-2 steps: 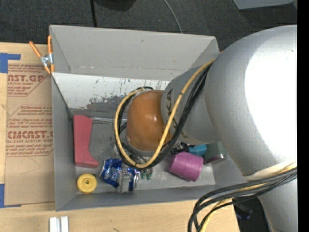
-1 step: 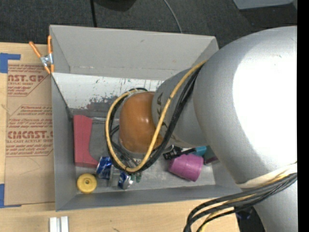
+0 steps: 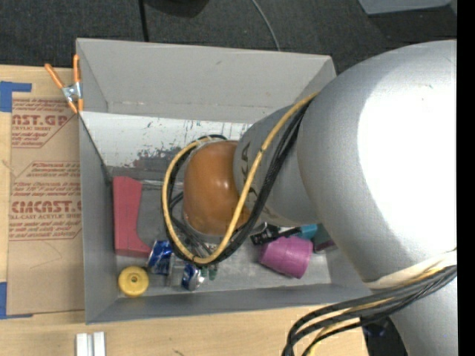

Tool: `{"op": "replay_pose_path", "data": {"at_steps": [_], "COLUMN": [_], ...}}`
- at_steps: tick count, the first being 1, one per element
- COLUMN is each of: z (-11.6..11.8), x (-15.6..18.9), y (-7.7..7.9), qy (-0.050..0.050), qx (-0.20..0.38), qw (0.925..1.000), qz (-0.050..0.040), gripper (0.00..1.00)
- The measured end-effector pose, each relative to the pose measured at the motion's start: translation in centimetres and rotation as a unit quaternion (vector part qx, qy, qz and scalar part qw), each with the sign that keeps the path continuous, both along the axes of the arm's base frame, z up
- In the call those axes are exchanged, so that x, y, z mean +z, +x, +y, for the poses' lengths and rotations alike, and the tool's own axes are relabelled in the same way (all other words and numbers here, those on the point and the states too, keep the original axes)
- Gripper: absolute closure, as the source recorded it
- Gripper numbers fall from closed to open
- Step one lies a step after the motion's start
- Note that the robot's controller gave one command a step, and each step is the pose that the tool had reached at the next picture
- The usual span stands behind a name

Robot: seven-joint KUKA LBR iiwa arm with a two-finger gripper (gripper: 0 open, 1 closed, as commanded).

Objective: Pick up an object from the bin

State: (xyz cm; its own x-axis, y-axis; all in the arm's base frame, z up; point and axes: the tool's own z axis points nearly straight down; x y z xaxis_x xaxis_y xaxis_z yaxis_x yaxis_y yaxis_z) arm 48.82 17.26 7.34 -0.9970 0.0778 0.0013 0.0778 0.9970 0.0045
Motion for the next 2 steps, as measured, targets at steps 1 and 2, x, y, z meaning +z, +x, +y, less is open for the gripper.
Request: {"op": "replay_pose_path", "data": {"at_steps": [1, 2], "z": [0.01, 0.02], "x": [0.09, 0.27], "y": [-0.01, -0.07], "qy": [0.0, 0.0], "qx": [0.0, 0.0], "qw": [1.0, 1.0], "qz": [0.0004, 0.0009], "gripper": [1.0, 1.0]}}
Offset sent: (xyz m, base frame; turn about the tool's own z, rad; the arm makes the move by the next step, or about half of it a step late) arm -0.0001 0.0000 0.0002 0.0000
